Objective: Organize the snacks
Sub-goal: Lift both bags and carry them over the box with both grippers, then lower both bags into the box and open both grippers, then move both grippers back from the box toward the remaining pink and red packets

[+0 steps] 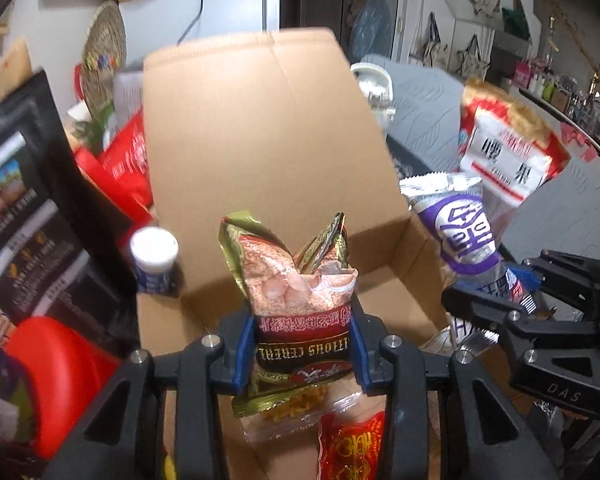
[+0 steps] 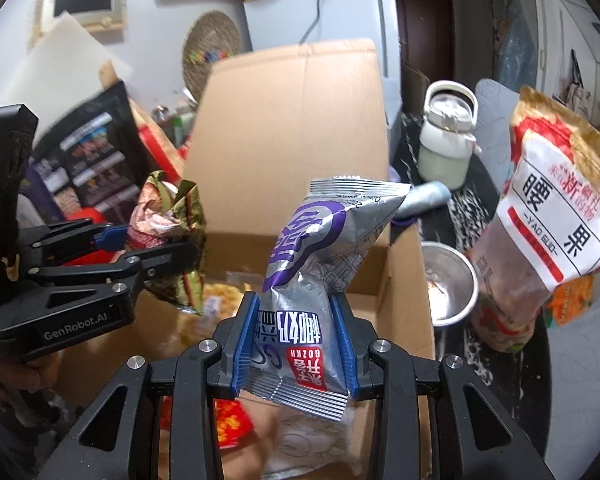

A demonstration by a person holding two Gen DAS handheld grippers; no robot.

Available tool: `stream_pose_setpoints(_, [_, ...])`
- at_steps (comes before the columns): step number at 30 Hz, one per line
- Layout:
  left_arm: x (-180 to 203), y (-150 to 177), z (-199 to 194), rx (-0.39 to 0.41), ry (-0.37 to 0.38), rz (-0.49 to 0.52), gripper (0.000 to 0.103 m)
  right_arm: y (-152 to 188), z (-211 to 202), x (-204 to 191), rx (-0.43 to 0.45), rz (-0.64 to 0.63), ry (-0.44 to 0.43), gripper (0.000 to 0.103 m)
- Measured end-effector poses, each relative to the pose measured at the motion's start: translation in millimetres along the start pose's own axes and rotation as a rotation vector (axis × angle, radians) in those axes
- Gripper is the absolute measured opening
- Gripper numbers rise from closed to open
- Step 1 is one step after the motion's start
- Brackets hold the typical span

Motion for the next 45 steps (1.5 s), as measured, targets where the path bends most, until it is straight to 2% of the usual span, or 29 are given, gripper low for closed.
stream_pose_setpoints(5, [-4.9,7.3,16.4,-0.054,-0.036,-0.003,0.039,4.1,12.7,9.1,-0.046,0.024,0.010,0.036])
stream_pose_setpoints(14, [5.4,30.3,44.1,-0.192,-0.044,0.038,0.039,17.1,39.4,21.4,-0.151,0.036,0.048,0.036])
stream_pose_setpoints(19, [11.1,40.6,53.3,-0.234,-0.047,0.045,0.039,18.8,47.9,21.4,-0.180,0.021,0.048,0.036])
stream_pose_setpoints(26, [21.3,39.2,54.9,-0.226,-0.063,0.064,0.039,19.3,54.3,19.2,-0.192,0.024,0.034,0.036])
stream_pose_setpoints(30, [26.9,37.7,55.8,-0.244,-0.055,0.041,0.040,14.9,52.9,20.7,-0.189,0.025,0.058,0.037])
stream_pose_setpoints(34, [22.9,38.7,57.0,-0.243,-0.058,0.033,0.040,11.8,39.4,17.2,-0.167,0.016,0.094,0.049])
stream_pose_setpoints(35, [23.0,38.2,54.5,-0.241,-0.063,0.034,0.040,11.1,34.7,15.8,-0.161,0.012,0.106,0.049])
stream_pose_setpoints(37, [23.3,37.9,48.2,-0.231,-0.064,0.031,0.050,11.1,26.7,14.6,-0.152,0.008,0.126,0.050])
stream_pose_setpoints(39, [22.8,37.0,41.8,-0.212,-0.063,0.025,0.096,11.6,17.1,12.9,-0.138,0.012,0.139,0.051])
stream_pose_setpoints(40, [22.8,34.9,35.4,-0.195,-0.062,0.020,0.103,11.7,13.3,12.3,-0.133,0.016,0.144,0.052])
stream_pose_setpoints(45, [21.1,27.9,11.5,-0.150,-0.074,0.021,0.103,11.8,-9.4,9.2,-0.105,0.025,0.179,0.052])
Point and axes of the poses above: each gripper's, at about its wrist camera, not at the fingertips, and z roughly the way its jaws point, x to its right, y to its underside, the point moved 6 cm from there along z, roughly the way its jaws point, and after that the axes turned 15 degrees about -y, right-handed, at the moved point
